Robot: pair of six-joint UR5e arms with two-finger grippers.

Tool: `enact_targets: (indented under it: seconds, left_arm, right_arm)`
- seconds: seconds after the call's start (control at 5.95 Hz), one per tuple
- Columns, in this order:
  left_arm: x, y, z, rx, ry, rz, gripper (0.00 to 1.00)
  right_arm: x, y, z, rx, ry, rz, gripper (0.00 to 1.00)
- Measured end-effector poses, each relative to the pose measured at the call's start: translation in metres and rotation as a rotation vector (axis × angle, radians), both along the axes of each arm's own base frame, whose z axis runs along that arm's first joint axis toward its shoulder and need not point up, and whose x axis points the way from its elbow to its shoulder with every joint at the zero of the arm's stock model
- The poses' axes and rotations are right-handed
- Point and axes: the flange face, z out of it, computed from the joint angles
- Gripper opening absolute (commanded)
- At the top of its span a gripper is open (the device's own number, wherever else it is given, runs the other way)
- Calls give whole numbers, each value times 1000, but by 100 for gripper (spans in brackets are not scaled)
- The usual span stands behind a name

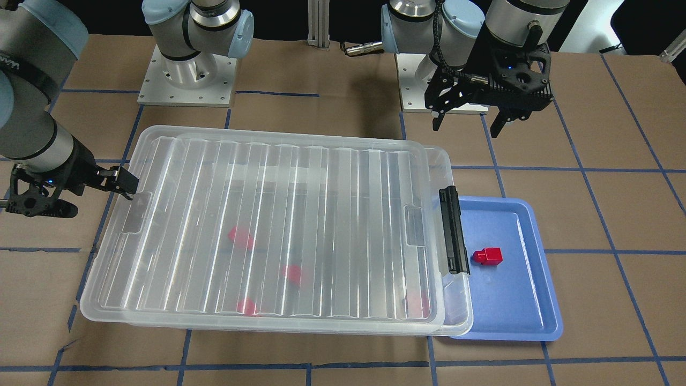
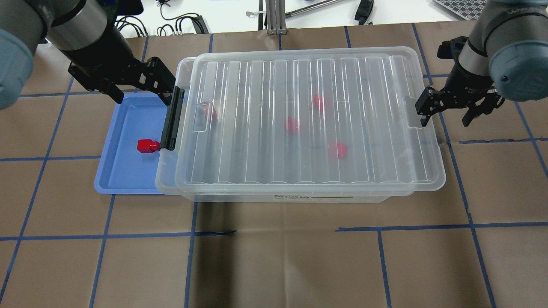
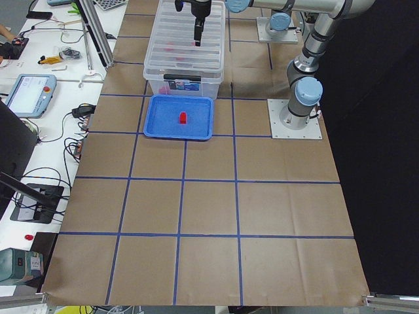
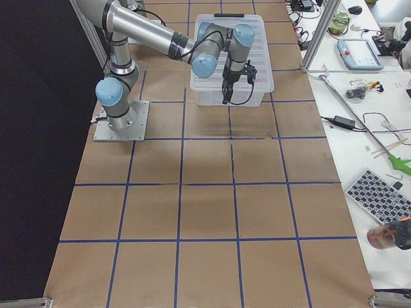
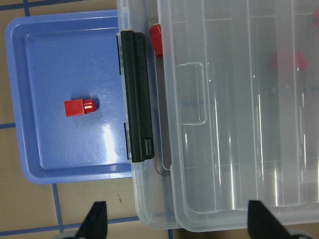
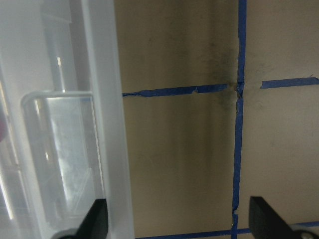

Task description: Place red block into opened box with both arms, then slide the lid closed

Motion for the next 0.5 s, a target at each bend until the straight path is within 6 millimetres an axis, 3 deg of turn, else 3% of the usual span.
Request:
enact_targets:
  seconds: [0.5]
  left_arm:
    - [3, -1, 3, -1, -6, -11, 99]
  right_arm:
    - [-24, -5, 5, -47, 23, 55, 100]
